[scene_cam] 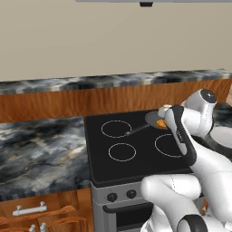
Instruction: Pick the croissant and place it on the pan. Then turn on the stove to warm the croissant.
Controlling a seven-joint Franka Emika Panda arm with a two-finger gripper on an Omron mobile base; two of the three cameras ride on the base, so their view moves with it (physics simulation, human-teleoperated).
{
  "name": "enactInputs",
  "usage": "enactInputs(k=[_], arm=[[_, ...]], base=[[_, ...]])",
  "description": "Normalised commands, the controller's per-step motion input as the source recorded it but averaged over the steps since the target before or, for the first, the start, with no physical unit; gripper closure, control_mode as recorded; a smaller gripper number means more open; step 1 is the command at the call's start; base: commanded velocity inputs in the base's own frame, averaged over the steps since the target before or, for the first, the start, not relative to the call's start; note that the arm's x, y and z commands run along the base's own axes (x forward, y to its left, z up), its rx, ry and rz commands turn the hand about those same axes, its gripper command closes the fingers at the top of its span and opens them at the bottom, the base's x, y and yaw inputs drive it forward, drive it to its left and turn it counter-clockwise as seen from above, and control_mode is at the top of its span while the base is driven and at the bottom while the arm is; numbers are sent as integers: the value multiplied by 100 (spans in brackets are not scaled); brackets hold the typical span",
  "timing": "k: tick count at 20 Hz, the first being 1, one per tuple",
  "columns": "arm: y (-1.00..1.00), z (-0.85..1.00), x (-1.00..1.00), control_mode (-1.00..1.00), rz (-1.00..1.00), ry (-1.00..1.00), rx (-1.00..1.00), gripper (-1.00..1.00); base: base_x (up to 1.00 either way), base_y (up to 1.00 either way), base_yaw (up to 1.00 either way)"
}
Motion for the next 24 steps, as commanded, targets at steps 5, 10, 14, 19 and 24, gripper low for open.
enactInputs(k=[5, 10, 14, 19, 24], arm=[[31, 0, 0, -100, 0, 5, -3, -100], [29, 0, -12, -100, 0, 6, -6, -100], [18, 0, -37, -100, 0, 2, -4, -100], [17, 0, -34, -100, 2, 2, -4, -100], [20, 0, -16, -100, 5, 5, -5, -100]], base=[[0, 0, 0], [0, 0, 0], [0, 0, 0], [0, 0, 0], [0, 0, 0]])
